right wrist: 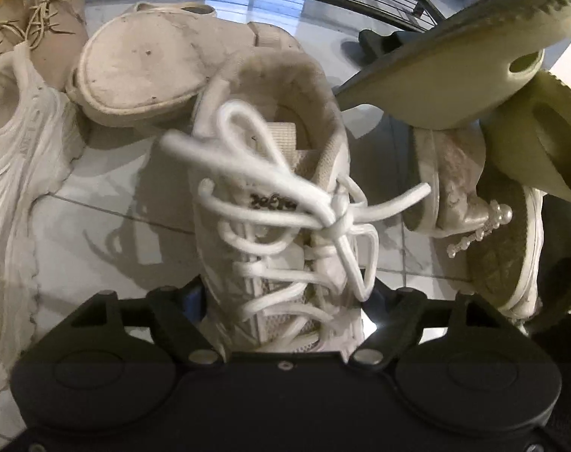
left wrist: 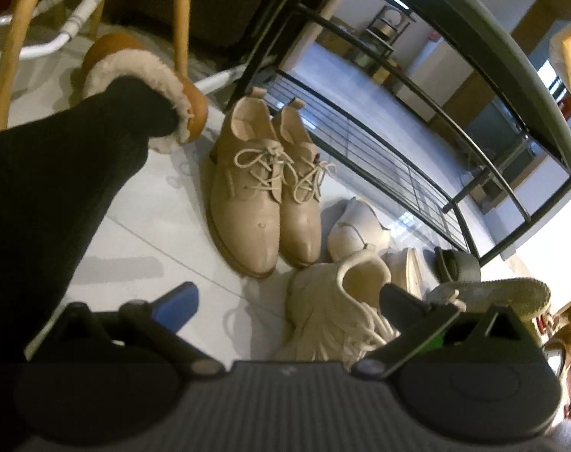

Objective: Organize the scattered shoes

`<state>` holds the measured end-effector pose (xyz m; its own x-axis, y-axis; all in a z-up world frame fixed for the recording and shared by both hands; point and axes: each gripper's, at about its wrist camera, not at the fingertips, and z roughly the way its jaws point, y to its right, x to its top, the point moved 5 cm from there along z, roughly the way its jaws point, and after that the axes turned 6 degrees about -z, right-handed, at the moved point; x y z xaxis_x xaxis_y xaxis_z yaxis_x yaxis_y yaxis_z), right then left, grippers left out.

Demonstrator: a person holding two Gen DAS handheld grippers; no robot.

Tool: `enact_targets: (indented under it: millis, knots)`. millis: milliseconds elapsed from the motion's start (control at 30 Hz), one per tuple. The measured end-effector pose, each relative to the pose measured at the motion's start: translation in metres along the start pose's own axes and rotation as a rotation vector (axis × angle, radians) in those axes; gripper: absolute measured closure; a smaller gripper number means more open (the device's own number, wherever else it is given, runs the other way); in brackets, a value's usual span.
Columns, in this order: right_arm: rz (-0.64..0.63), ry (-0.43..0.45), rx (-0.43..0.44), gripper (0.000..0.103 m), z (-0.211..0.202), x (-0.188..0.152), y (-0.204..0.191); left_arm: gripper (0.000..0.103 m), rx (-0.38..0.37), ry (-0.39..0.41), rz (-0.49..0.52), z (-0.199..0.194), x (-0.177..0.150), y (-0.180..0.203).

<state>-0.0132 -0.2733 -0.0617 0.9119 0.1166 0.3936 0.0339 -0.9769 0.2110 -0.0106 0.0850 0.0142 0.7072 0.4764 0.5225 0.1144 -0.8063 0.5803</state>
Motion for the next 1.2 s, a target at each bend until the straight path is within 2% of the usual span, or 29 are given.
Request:
enact_targets:
  millis: [133,200,300,400,767,1067,1133,1200]
  knots:
    - [-0.074,-0.054,0.100,0.024,-0.023,-0.019,-0.037,0.001,-0.011,-0.004,-0.029,0.001,0.001,-0.003]
    - [-0.060,-0.064,0.157,0.023,-0.030,-0.026,-0.052,0.001,-0.015,-0.010,-0.039,0.004,0.000,-0.003]
    - [-0.010,-0.039,0.160,0.022,-0.027,-0.014,-0.069,0.001,-0.015,-0.019,-0.037,0.006,-0.001,-0.003]
    - [0.051,-0.013,0.179,0.022,-0.020,0.005,-0.073,0.001,-0.015,-0.008,-0.029,0.007,-0.002,-0.001]
    - [0.086,0.020,0.164,0.022,0.003,0.047,-0.079,0.001,-0.002,0.001,-0.039,0.009,0.000,-0.002]
    - [0.046,0.021,0.217,0.019,-0.003,0.035,-0.095,0.001,0.008,-0.007,-0.032,0.010,-0.001,-0.001]
    - [0.068,0.001,0.270,0.017,-0.002,0.037,-0.087,0.001,0.014,-0.006,-0.037,0.010,-0.001,-0.002]
    - [0.103,0.035,0.305,0.013,-0.013,0.041,-0.077,0.001,0.017,-0.004,-0.042,0.009,-0.002,-0.003]
